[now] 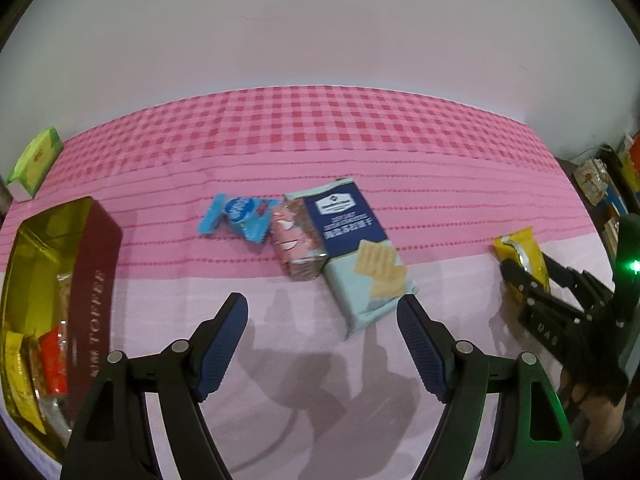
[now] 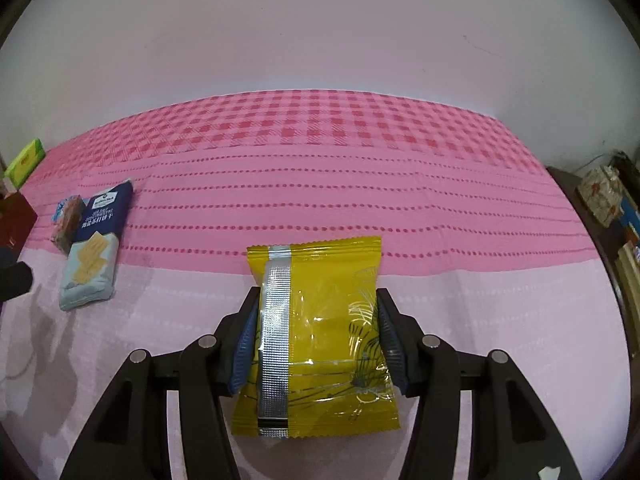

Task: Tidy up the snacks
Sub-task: 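Grasp the blue soda cracker pack with the left gripper while the right holds the yellow bag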

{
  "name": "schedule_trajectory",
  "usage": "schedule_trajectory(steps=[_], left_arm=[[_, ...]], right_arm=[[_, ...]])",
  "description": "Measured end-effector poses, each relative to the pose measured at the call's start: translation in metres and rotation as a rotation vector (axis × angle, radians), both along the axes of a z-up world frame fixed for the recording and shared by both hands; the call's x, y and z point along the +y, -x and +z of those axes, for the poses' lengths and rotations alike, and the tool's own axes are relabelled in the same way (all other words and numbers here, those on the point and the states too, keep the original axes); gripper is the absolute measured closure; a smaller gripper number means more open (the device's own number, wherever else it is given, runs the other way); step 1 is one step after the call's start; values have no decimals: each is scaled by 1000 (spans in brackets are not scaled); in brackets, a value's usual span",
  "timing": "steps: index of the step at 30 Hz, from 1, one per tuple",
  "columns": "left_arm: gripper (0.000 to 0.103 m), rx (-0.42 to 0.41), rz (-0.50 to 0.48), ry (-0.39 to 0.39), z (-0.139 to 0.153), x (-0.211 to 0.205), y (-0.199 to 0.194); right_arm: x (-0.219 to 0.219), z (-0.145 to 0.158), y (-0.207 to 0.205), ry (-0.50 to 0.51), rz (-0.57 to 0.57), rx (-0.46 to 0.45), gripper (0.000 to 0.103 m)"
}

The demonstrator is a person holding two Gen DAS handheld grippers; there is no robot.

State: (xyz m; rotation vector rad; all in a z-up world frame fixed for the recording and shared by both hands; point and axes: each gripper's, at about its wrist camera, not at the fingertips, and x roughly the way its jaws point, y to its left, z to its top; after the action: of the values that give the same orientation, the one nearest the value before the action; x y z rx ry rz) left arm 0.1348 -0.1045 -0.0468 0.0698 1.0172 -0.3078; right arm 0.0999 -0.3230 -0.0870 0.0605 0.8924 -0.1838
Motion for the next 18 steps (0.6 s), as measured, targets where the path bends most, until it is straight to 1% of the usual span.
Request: schedule_trajectory(steps=[3, 9, 16, 18], left_arm=[[26, 2, 12, 15, -3, -7, -5], [26, 22, 37, 6, -13, -27, -18], [26, 69, 88, -27, -28, -45, -39], [26, 94, 109, -43, -35, -46, -47]], right_arm=[[1, 0, 1, -3, 0, 0, 52], [0, 0, 0, -11, 1, -2, 51], [1, -1, 0, -16, 1, -2, 50], [0, -1, 0, -15, 1, -2, 50]])
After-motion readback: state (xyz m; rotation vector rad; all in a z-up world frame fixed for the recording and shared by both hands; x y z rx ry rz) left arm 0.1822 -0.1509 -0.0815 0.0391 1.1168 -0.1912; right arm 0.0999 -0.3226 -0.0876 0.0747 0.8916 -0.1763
